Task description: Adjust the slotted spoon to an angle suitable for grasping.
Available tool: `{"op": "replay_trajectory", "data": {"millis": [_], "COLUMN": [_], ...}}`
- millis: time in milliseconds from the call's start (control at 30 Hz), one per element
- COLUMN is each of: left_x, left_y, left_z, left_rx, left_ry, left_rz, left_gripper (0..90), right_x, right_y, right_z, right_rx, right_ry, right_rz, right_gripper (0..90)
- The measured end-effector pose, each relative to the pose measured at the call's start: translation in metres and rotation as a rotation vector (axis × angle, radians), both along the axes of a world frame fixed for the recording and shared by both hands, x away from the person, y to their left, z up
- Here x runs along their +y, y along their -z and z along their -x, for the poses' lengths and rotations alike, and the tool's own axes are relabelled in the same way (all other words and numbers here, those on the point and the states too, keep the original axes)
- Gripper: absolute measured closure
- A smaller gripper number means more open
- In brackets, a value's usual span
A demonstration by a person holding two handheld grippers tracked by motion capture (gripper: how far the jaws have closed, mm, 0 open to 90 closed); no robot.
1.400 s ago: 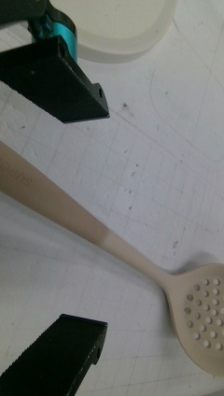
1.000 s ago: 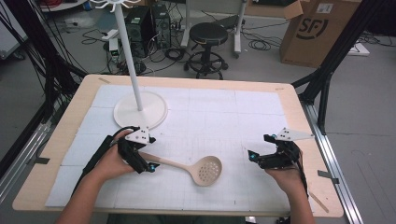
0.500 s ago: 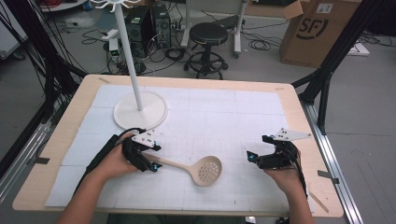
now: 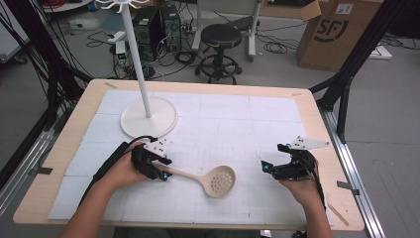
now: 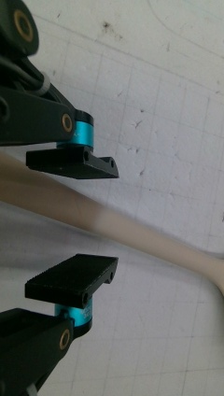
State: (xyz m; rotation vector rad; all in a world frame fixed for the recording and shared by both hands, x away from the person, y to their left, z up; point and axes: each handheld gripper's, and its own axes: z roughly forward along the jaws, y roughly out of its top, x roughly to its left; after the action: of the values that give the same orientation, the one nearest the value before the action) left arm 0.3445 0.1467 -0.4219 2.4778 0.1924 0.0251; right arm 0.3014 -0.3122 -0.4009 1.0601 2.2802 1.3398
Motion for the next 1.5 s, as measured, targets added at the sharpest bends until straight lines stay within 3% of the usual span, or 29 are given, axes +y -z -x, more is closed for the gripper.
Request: {"op": "replay_trajectory", "data": {"millis": [100, 467, 733, 833, 1100, 1500], "left_x": [-0.003, -0.005, -0.012, -0.026, -0.066, -0.107], "left_y": [0.003, 0.001, 0.002, -0.001, -0.003, -0.002], "left_z": [0.001, 0.002, 0.001, 0.001, -0.003, -0.013], "left_rx": [-0.003, -0.048, -0.038, -0.051, -0.055, -0.056], "left_ry": [0.007, 0.038, 0.058, 0.081, 0.115, 0.127], "left_rz": [-0.024, -0.047, -0.021, -0.056, -0.079, -0.072], "left_gripper": [55.2, 64.2, 68.0, 69.5, 74.3, 74.3], "right_x": [0.002, 0.005, 0.006, 0.005, 0.000, -0.003], "right_y": [0.002, 0.003, 0.003, 0.003, -0.001, -0.004], "right_z": [0.000, -0.001, -0.001, -0.001, 0.000, 0.002], "right_rx": [0.008, 0.007, 0.011, 0.006, -0.008, -0.015], "right_ry": [-0.005, -0.012, -0.013, -0.012, -0.003, -0.001], "right_rz": [0.004, 0.016, 0.015, 0.015, -0.005, -0.018], "right_gripper": [2.9, 3.0, 3.0, 2.9, 3.0, 3.0]}}
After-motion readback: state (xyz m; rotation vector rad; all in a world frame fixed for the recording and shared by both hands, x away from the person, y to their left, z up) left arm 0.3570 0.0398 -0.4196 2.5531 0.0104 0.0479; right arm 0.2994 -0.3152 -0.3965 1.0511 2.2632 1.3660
